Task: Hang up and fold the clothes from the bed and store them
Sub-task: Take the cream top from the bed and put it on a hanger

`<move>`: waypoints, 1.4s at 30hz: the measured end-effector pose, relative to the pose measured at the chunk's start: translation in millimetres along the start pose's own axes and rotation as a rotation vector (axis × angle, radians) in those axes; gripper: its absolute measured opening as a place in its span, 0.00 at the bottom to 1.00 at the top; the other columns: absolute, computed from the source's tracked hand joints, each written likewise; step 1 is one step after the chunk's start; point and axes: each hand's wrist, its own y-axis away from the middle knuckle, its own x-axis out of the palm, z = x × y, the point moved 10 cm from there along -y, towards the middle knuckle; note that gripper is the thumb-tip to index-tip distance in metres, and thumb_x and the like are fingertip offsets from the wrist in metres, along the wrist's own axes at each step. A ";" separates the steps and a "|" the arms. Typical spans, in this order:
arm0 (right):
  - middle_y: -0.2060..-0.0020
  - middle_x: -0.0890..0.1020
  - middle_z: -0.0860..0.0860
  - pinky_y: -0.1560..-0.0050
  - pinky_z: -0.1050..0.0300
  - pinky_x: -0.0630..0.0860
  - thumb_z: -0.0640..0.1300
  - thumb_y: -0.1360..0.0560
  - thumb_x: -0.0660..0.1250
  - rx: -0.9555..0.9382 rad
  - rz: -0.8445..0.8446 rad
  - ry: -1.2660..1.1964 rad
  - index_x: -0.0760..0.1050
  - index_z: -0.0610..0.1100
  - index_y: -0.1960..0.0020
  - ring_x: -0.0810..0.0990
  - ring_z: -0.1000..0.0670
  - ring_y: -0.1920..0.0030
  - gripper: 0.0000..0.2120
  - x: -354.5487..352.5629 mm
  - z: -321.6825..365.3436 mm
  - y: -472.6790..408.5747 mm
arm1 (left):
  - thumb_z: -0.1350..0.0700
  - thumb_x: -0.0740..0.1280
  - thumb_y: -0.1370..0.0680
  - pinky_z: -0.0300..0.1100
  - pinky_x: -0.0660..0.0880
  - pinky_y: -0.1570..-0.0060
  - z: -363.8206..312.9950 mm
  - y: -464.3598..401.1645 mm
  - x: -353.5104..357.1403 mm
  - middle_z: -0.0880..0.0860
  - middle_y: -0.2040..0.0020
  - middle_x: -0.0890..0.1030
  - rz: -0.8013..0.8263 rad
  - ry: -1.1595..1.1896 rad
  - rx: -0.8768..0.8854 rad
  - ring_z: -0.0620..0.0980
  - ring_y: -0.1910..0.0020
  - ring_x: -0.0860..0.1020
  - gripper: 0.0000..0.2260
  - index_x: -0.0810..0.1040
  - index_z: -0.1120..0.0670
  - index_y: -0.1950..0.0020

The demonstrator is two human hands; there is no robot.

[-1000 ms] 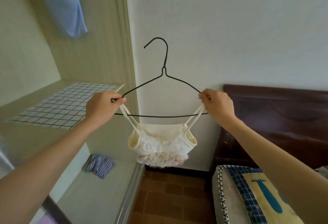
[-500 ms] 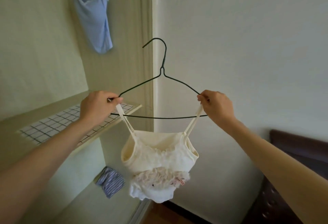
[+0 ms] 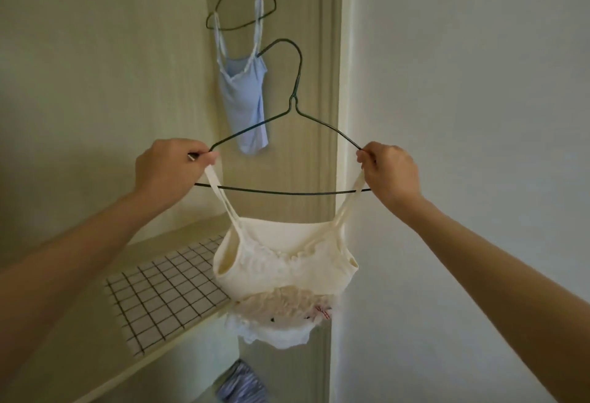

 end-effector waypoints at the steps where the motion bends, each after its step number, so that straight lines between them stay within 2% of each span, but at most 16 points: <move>1: 0.58 0.83 0.41 0.56 0.48 0.73 0.45 0.18 0.58 -0.018 -0.014 -0.009 0.80 0.38 0.49 0.77 0.38 0.53 0.14 6.9 8.5 -11.3 | 0.48 0.68 0.22 0.43 0.67 0.62 6.8 -7.9 -3.7 0.52 0.64 0.80 -0.032 -0.015 -0.016 0.55 0.61 0.77 0.09 0.85 0.51 0.55; 6: 0.56 0.81 0.40 0.59 0.52 0.68 0.46 0.17 0.58 -0.100 -0.041 -0.054 0.79 0.39 0.47 0.76 0.39 0.51 0.14 46.3 56.2 -68.2 | 0.48 0.66 0.21 0.44 0.67 0.58 50.0 -42.4 -16.7 0.50 0.62 0.78 -0.180 -0.082 -0.087 0.53 0.59 0.73 0.10 0.84 0.51 0.53; 11: 0.56 0.82 0.42 0.58 0.51 0.73 0.47 0.18 0.57 -0.153 -0.093 -0.132 0.78 0.40 0.48 0.78 0.39 0.52 0.14 89.6 100.4 -122.1 | 0.48 0.66 0.21 0.44 0.65 0.58 90.7 -84.0 -28.5 0.50 0.62 0.78 -0.283 -0.133 -0.133 0.53 0.60 0.73 0.10 0.84 0.52 0.53; 18: 0.54 0.82 0.40 0.60 0.51 0.67 0.47 0.18 0.58 -0.188 -0.121 -0.229 0.78 0.40 0.49 0.77 0.37 0.48 0.14 140.9 138.5 -174.6 | 0.49 0.64 0.20 0.42 0.62 0.60 127.2 -137.5 -37.2 0.51 0.63 0.77 -0.343 -0.244 -0.138 0.52 0.60 0.71 0.11 0.83 0.52 0.53; 21: 0.54 0.82 0.41 0.61 0.53 0.63 0.48 0.17 0.58 -0.243 -0.108 -0.238 0.78 0.40 0.49 0.78 0.38 0.50 0.14 153.9 156.3 -191.6 | 0.49 0.64 0.19 0.43 0.63 0.59 142.7 -152.6 -41.6 0.51 0.63 0.77 -0.358 -0.284 -0.154 0.52 0.60 0.72 0.11 0.83 0.52 0.53; 25: 0.59 0.83 0.45 0.61 0.53 0.69 0.50 0.19 0.59 -0.326 -0.079 -0.291 0.79 0.42 0.53 0.80 0.40 0.55 0.15 165.0 181.7 -215.0 | 0.49 0.63 0.19 0.43 0.63 0.59 165.5 -167.2 -49.3 0.52 0.62 0.78 -0.357 -0.328 -0.206 0.53 0.59 0.72 0.11 0.83 0.51 0.53; 28: 0.65 0.81 0.47 0.63 0.55 0.69 0.49 0.20 0.60 -0.387 0.041 -0.351 0.79 0.43 0.59 0.78 0.45 0.63 0.16 173.0 201.1 -232.2 | 0.50 0.63 0.19 0.42 0.64 0.58 181.3 -174.2 -55.2 0.50 0.61 0.78 -0.354 -0.321 -0.277 0.53 0.58 0.73 0.10 0.83 0.49 0.53; 31: 0.67 0.79 0.49 0.60 0.55 0.71 0.47 0.21 0.62 -0.443 0.212 -0.493 0.80 0.44 0.63 0.73 0.53 0.68 0.15 174.2 219.0 -244.2 | 0.51 0.62 0.20 0.43 0.67 0.58 193.8 -182.4 -58.1 0.50 0.58 0.81 -0.337 -0.294 -0.339 0.53 0.56 0.76 0.10 0.82 0.48 0.55; 33: 0.66 0.81 0.50 0.56 0.56 0.75 0.45 0.21 0.63 -0.436 0.364 -0.656 0.81 0.45 0.63 0.77 0.54 0.63 0.14 173.2 226.4 -245.1 | 0.50 0.62 0.20 0.43 0.68 0.57 200.4 -190.4 -60.0 0.50 0.57 0.81 -0.326 -0.278 -0.370 0.54 0.56 0.77 0.11 0.81 0.47 0.58; 36: 0.59 0.86 0.49 0.43 0.56 0.79 0.41 0.21 0.65 -0.366 0.675 -0.957 0.82 0.42 0.58 0.83 0.50 0.50 0.10 172.6 234.9 -233.0 | 0.51 0.62 0.20 0.43 0.68 0.58 205.7 -204.3 -62.6 0.50 0.57 0.81 -0.295 -0.278 -0.394 0.54 0.55 0.78 0.11 0.81 0.47 0.60; 39: 0.52 0.86 0.45 0.39 0.53 0.77 0.35 0.23 0.65 -0.273 0.903 -1.252 0.81 0.40 0.54 0.84 0.48 0.45 0.06 162.6 244.1 -217.2 | 0.51 0.62 0.20 0.42 0.67 0.59 205.3 -218.1 -63.2 0.50 0.56 0.81 -0.285 -0.286 -0.429 0.52 0.57 0.77 0.10 0.81 0.46 0.58; 42: 0.51 0.84 0.43 0.38 0.46 0.77 0.30 0.27 0.63 -0.144 1.064 -1.558 0.78 0.38 0.52 0.83 0.44 0.42 0.08 148.4 257.0 -198.9 | 0.53 0.60 0.19 0.41 0.67 0.58 197.4 -230.5 -61.0 0.50 0.55 0.80 -0.296 -0.302 -0.447 0.52 0.57 0.76 0.11 0.81 0.46 0.55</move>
